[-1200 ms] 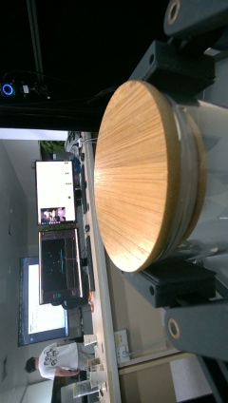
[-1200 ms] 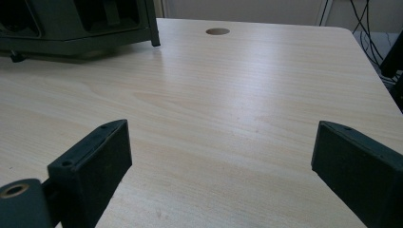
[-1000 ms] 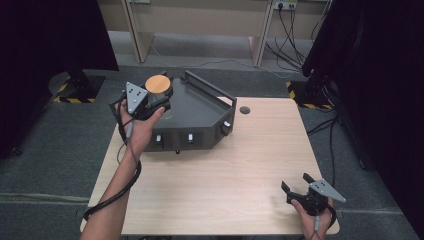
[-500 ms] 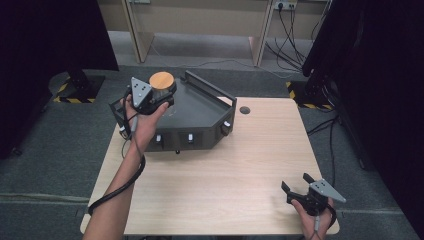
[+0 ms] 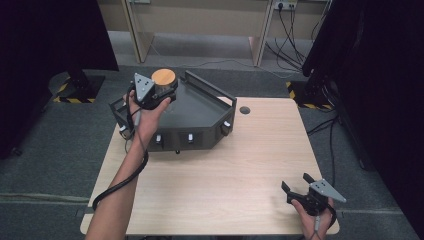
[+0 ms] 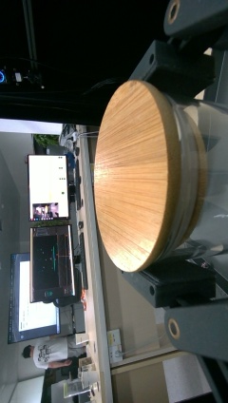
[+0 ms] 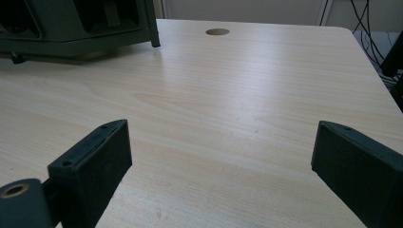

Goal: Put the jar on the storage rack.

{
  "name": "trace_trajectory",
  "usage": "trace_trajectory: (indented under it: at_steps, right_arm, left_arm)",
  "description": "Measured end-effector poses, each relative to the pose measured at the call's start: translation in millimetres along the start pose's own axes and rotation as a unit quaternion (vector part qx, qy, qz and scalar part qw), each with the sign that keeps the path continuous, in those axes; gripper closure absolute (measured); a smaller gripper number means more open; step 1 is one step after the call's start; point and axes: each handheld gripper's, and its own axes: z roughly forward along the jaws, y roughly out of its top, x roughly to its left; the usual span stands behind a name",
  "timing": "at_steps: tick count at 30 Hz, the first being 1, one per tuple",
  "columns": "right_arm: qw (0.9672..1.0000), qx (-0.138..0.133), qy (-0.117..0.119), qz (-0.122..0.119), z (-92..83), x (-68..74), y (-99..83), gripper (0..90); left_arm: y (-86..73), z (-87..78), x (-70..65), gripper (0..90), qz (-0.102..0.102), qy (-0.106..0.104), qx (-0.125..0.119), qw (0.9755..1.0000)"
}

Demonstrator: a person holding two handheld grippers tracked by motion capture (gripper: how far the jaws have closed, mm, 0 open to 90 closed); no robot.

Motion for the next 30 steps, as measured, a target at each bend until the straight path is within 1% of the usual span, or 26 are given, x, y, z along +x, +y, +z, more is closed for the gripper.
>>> trace_trajectory:
  at_steps: [7,13,21,23,30]
  right_arm:
    - [1.0000,0.001,-0.001,-0.001,0.1,0.2,0.1,6.3]
    - [1.0000,0.001,-0.001,0.000,0.2,0.0,0.1,6.3]
    - [1.0000,0.001,0.000,0.002,0.0,0.0,0.1,6.3]
    - [1.0000,0.001,0.000,0.002,0.1,-0.2,0.1,6.3]
    - [1.0000,0.002,0.000,0.000,0.3,-0.1,0.2,6.3]
  left_arm:
    - [-1.6,5.8,4.2,26.5,-0.004,0.006,0.000,1.0000]
    - [-4.5,12.0,6.4,26.5,-0.010,0.005,0.001,0.9999]
    - [-13.2,22.3,9.7,26.5,-0.012,0.009,0.010,0.9998]
    - [-13.8,23.4,9.9,26.5,-0.011,0.010,0.011,0.9998]
    - [-16.8,29.9,9.9,26.5,-0.014,0.012,0.017,0.9997]
